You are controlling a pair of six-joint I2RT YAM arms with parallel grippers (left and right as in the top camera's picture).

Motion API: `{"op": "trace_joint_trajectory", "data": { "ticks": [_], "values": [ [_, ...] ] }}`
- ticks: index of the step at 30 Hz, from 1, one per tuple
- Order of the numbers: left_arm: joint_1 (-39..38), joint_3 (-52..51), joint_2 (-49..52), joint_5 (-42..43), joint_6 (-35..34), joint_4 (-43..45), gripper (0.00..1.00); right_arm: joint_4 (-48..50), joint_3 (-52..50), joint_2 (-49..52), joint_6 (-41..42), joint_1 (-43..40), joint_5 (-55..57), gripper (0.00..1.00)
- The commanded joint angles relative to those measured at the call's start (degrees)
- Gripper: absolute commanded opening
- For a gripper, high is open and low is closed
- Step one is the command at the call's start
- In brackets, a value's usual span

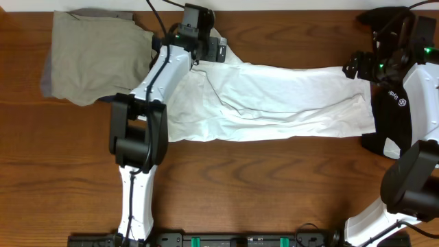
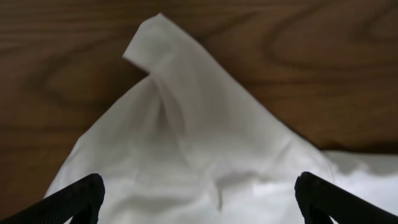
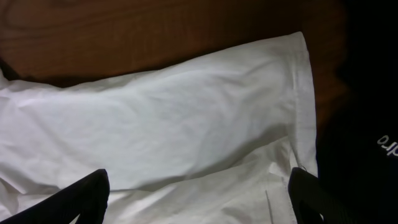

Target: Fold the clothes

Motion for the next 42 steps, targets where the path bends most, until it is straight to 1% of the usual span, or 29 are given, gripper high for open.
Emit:
{"op": "trace_joint_trajectory", "data": {
  "ticks": [1,13,15,17,18,23,26,30,34,37,40,42],
  "values": [
    [0.4,1.9,1.6,0.8,0.3,2.7,0.98,-0.2,0.6,-0.1,-1.4,0.6,0.6,0.89],
    [1.3,1.9,7.1,0.7,-1.0,13.3,0.99,0.0,0.4,-0.1,-1.9,0.6,2.1,0.87],
    [1.6,1.9,7.9,0.7,-1.7,14.6,0.96,0.4,0.4,-0.1,-1.9,0.6,2.1,0.87],
    [1.9,1.9,8.5,0.8,-2.1,15.6,0.88,0.6,0.4,-0.1,-1.9,0.7,2.1,0.86],
    [2.0,1.9,9.0,0.8,-2.3,16.1,0.87,0.7,0.4,-0.1,-1.9,0.7,2.1,0.86],
    [2.0,1.9,9.7,0.8,-2.3,16.1,0.85,0.7,0.4,-0.1,-1.9,0.8,2.1,0.86],
    [2.0,1.9,9.7,0.8,-2.3,16.6,0.82,0.9,0.4,-0.1,-1.7,0.8,2.1,0.86],
    [2.0,1.9,9.7,0.8,-2.3,16.7,0.72,0.8,0.4,-0.1,-1.7,0.8,2.1,0.86],
    [1.9,1.9,9.7,0.8,-2.3,16.4,0.57,0.9,0.4,-0.1,-1.7,0.8,2.1,0.85],
    [1.9,1.9,9.8,0.7,-2.3,16.3,0.54,0.8,0.4,-0.1,-1.7,0.8,2.1,0.85],
    [1.9,1.9,9.9,0.7,-2.3,16.3,0.46,0.9,0.4,-0.1,-1.7,0.8,2.1,0.84],
    [1.9,1.9,10.1,0.7,-2.3,16.4,0.45,0.9,0.4,-0.1,-1.7,0.8,2.1,0.84]
  ]
}}
